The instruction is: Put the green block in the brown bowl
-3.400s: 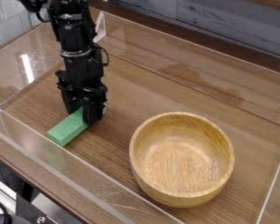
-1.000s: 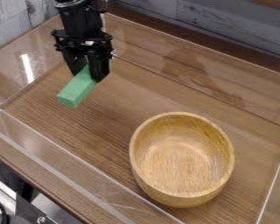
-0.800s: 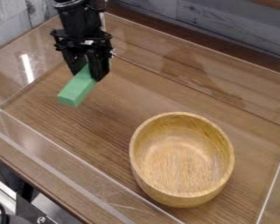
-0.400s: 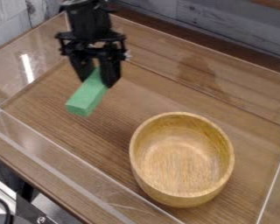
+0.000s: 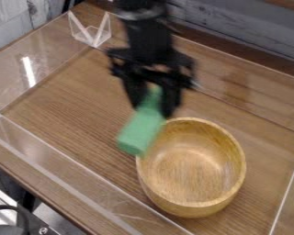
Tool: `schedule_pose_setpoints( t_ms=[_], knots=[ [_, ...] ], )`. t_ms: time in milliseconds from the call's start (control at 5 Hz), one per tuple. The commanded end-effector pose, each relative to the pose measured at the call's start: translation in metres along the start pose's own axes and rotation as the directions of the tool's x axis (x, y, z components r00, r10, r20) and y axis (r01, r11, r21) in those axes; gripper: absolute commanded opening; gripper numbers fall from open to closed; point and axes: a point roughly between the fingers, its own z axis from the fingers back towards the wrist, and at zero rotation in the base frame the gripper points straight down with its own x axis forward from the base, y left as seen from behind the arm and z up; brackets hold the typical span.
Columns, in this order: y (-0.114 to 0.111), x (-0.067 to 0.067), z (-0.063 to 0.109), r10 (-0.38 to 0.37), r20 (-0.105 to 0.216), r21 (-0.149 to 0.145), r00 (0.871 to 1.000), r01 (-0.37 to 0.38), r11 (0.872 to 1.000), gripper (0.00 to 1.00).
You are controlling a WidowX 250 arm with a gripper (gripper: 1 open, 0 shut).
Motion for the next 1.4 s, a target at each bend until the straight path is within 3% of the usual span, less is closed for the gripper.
schedule_pose_setpoints(
  t_ms=[0,200,400,1200],
  knots=[
    [-0.046,-0.007,-0.010,-0.028,0.054,0.006,0.998,0.027,1.000,0.00],
    [-0.067,-0.012,-0.029,-0.036,0.066,0.010,0.997,0.036,0.999,0.00],
    [-0.065,-0.016,-0.025,-0.001,0.083,0.007,0.997,0.000,1.000,0.00],
    [-0.049,-0.026,-0.013,0.041,0.099,-0.011,0.994,-0.040,0.999,0.00]
  ],
)
